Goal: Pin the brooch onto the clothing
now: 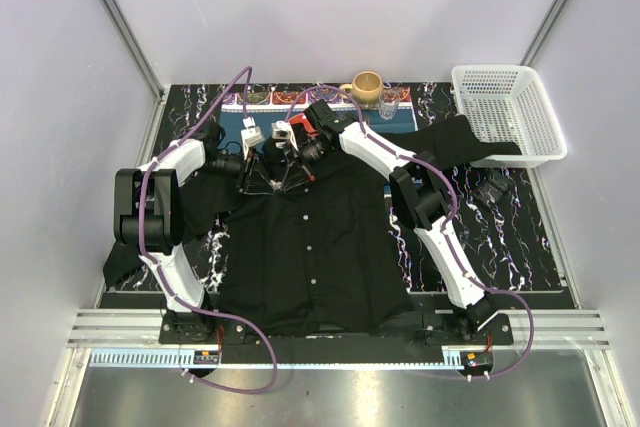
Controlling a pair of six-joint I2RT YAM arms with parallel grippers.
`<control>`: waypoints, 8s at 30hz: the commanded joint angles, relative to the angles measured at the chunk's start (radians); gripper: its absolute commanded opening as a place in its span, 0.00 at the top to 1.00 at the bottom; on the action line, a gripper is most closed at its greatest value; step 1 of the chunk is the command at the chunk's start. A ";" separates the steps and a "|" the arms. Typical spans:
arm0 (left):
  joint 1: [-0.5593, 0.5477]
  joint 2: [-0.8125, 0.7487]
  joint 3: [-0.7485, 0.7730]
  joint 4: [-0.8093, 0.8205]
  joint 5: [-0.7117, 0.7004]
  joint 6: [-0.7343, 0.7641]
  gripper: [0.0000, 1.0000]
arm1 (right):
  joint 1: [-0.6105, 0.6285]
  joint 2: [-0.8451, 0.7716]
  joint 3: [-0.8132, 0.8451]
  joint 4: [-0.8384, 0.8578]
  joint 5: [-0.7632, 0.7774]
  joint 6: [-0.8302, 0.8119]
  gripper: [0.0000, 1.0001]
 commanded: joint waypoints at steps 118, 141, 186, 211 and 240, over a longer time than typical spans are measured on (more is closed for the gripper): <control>0.029 -0.024 0.019 0.045 0.087 -0.010 0.53 | 0.070 -0.167 -0.081 0.190 0.011 0.103 1.00; 0.067 -0.049 0.029 -0.323 0.124 0.573 0.30 | 0.067 -0.193 -0.131 0.184 0.048 0.004 1.00; 0.114 -0.187 -0.003 0.396 -0.478 0.010 0.33 | 0.116 -0.451 -0.780 0.826 0.534 -0.539 0.39; 0.091 0.071 0.497 0.161 -0.373 -0.106 0.01 | -0.293 -0.264 -0.083 0.038 0.520 0.044 0.03; 0.088 0.256 0.644 -0.025 -0.505 0.053 0.08 | -0.371 0.129 0.309 -0.151 0.551 -0.164 0.34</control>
